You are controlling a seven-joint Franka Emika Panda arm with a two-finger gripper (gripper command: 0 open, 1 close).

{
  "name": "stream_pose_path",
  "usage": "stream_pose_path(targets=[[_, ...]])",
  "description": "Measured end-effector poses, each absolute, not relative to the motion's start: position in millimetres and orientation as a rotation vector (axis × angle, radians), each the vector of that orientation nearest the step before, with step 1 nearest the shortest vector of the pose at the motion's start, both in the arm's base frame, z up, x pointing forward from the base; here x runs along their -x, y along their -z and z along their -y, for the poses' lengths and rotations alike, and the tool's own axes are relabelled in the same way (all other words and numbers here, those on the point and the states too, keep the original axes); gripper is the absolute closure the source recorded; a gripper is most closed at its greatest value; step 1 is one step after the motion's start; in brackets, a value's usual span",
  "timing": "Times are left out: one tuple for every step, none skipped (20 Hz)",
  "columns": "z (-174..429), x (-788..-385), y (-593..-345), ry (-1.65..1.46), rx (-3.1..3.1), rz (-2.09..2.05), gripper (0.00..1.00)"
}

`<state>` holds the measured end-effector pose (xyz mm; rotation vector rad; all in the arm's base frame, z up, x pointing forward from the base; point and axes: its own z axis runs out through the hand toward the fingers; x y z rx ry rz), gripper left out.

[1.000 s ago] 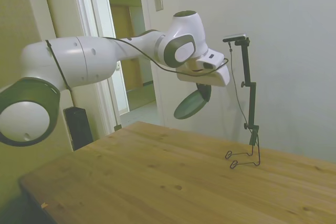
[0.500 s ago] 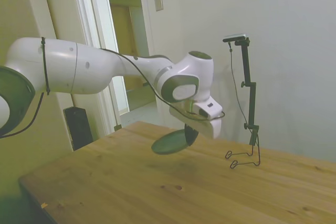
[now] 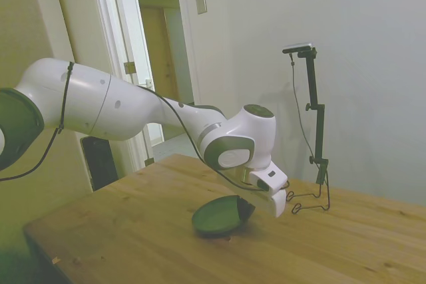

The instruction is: Unload the plate

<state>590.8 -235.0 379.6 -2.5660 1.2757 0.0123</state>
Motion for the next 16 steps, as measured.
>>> stream_pose_path(targets=[[236.1,-589.9,-378.7,-0.011,2.569,-1.272,0.00],[237.6,-588.8,-378.0,-0.009,2.572,-1.268,0.00],[238.8,-588.2,-377.9,-0.008,2.574,-1.266,0.00],[239.7,-587.8,-378.3,-0.006,2.575,-1.265,0.00],[240.2,-587.5,-379.9,-0.002,2.576,-1.262,0.00],[240.1,-587.4,-382.8,0.005,2.577,-1.257,0.00],[239.9,-587.1,-386.5,0.013,2.577,-1.255,0.00],[239.8,-587.0,-390.2,0.022,2.577,-1.253,0.00],[239.8,-587.0,-394.0,0.030,2.576,-1.252,0.00],[239.8,-587.2,-398.4,0.039,2.573,-1.250,0.00],[239.9,-588.3,-405.3,0.052,2.570,-1.247,0.00],[239.5,-589.5,-414.4,0.067,2.566,-1.241,0.00],[238.2,-590.6,-427.2,0.080,2.556,-1.233,0.00],[236.2,-591.1,-443.9,0.092,2.545,-1.223,0.00],[233.2,-590.9,-463.2,0.104,2.531,-1.215,0.00],[229.5,-589.6,-483.1,0.116,2.517,-1.207,0.00]])
